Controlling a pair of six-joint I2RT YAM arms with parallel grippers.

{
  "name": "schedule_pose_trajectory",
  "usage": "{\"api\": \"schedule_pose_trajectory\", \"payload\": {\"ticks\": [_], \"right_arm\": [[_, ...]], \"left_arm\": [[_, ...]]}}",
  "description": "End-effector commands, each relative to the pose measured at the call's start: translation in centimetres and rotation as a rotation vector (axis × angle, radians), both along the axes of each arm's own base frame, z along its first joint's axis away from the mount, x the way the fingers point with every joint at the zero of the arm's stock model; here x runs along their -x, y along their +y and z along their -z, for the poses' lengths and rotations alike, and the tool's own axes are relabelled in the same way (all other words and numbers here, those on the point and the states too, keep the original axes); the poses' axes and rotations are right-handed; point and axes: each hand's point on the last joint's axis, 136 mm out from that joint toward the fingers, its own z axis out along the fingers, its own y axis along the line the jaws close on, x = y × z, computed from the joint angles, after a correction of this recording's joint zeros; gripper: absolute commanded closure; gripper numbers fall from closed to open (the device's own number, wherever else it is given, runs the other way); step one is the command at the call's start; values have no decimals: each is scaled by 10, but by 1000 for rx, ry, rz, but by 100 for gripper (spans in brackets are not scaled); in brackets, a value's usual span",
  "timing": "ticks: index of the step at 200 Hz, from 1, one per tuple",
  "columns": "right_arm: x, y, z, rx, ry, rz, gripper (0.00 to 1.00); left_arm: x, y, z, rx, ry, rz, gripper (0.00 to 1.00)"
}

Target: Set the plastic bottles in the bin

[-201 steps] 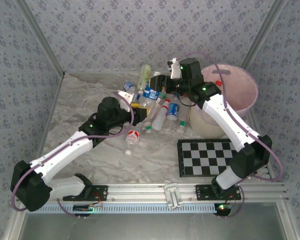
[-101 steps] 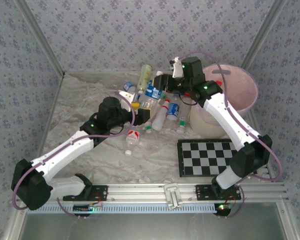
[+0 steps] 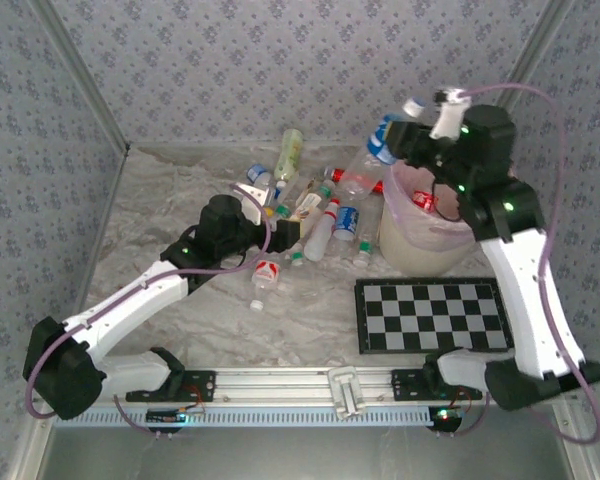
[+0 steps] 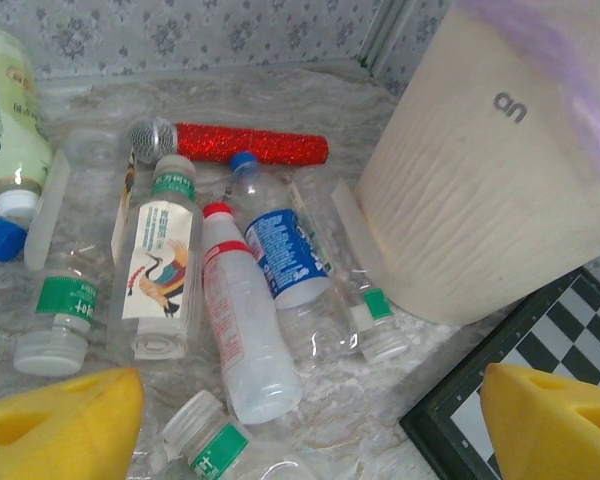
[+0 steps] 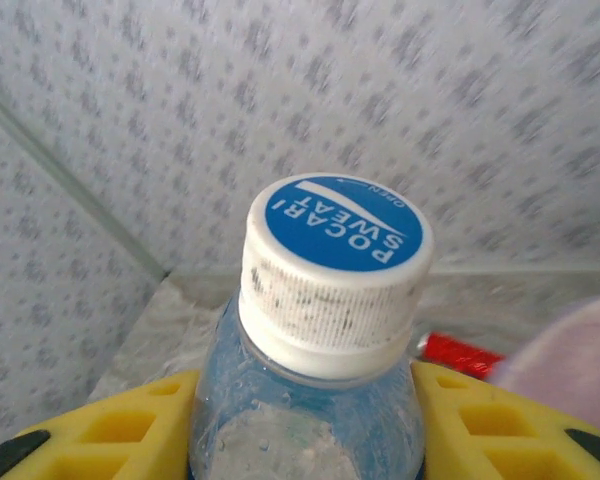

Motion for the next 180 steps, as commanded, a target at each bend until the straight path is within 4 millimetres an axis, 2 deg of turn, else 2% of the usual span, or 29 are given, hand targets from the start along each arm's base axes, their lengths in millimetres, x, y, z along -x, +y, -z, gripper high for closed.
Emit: {"api": "schedule_pose_trajectory", "payload": {"ticks": [1,20,35,64,104,138,180], "right_arm": [[23,-57,-4,139,-39,221,59],[33,-93,4,214,-35,372,59],[33,-104,18,256,-7,417,60],[19,-123,50,362,81,506,60],[-8,-125,90,405,178,499,62],[-28,-126,146,419,370,455,63],[-36,-125,205,410,569,417,63]], "left_arm": [[-2,2,13,-37,51,-22,13],[1,4,23,-56,76,-23,13],[3,9,34,-82,97,-37,13],[9,18,54,-146,147,-44,13],[18,30,75,-204,193,-63,13],[18,34,77,-200,186,-84,13],[18,33,78,-213,186,-74,13]]}}
